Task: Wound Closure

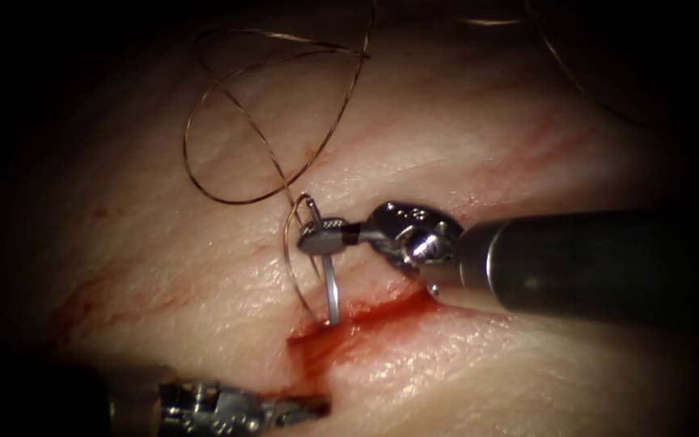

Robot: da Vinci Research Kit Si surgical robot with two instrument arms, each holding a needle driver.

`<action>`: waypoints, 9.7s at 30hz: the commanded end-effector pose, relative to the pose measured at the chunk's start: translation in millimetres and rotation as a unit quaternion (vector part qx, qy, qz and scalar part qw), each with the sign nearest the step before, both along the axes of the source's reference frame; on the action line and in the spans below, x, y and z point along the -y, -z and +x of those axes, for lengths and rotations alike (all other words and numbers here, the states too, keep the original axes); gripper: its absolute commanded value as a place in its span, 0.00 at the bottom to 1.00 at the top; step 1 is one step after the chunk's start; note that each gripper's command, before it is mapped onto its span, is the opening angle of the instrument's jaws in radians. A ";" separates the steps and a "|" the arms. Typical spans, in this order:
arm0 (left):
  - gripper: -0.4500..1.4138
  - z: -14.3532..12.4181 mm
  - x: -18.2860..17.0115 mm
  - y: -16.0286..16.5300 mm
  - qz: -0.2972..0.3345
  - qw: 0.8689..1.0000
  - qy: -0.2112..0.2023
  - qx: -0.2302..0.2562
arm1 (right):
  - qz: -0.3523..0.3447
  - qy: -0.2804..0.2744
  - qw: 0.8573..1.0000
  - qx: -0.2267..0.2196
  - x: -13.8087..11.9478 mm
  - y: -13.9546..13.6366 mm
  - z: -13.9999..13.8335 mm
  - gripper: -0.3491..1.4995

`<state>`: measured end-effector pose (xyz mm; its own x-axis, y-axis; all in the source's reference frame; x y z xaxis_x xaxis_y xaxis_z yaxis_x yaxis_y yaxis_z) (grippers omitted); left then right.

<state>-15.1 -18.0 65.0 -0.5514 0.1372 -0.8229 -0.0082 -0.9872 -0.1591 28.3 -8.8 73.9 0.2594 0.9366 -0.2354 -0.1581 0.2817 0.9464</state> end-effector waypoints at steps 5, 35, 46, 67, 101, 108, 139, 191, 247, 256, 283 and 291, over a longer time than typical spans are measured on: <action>0.00 -0.6 0.6 -0.6 0.002 1.000 -0.001 0.002 | 0.042 0.001 0.999 0.000 0.7 -0.3 0.8 0.00; 0.00 -0.6 1.1 -4.2 0.015 1.000 -0.003 -0.004 | 0.210 -0.011 0.977 0.034 3.4 -1.7 0.5 0.00; 0.00 -0.7 0.9 -4.3 0.015 1.000 -0.003 -0.004 | 0.288 -0.004 0.956 0.052 4.2 -0.9 0.2 0.00; 0.00 -0.8 0.7 -4.3 0.015 1.000 -0.003 -0.004 | 0.449 -0.021 0.893 0.013 5.1 -0.3 0.4 0.00; 0.00 -0.6 0.7 -4.2 0.016 1.000 -0.004 -0.003 | 0.590 -0.015 0.806 0.036 7.9 1.6 0.9 0.00; 0.00 -0.6 0.7 -4.2 0.016 1.000 -0.005 -0.002 | 0.595 -0.009 0.803 0.040 8.5 2.1 0.5 0.00; 0.00 -0.6 0.7 -4.0 0.016 1.000 -0.004 -0.002 | -0.033 0.067 0.995 -0.069 4.8 -0.3 1.9 0.89; 0.00 -0.5 0.9 -3.7 0.017 1.000 -0.006 -0.002 | 0.276 0.026 0.959 0.059 4.6 0.0 1.3 0.00; 0.41 -2.5 -1.1 -0.2 -0.075 0.992 0.053 0.084 | -0.226 0.044 0.970 -0.074 -0.2 3.9 -7.6 0.86; 0.01 -3.2 -1.2 0.6 -0.071 0.992 0.060 0.080 | -0.225 0.041 0.970 -0.079 0.8 4.6 -8.1 0.85; 0.00 -3.5 0.7 9.2 0.258 0.930 0.080 0.251 | -0.209 0.047 0.973 -0.092 1.9 8.6 -10.5 0.87; 0.00 -3.3 -0.8 14.0 0.257 0.918 0.063 0.296 | -0.200 0.055 0.973 -0.098 4.2 8.5 -12.7 0.87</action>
<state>-17.8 -16.2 50.2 0.0233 0.6048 -0.7960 0.1236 -0.7919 -0.5980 15.1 -12.3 64.6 0.2678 0.7276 -0.6315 0.0650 0.6403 0.7653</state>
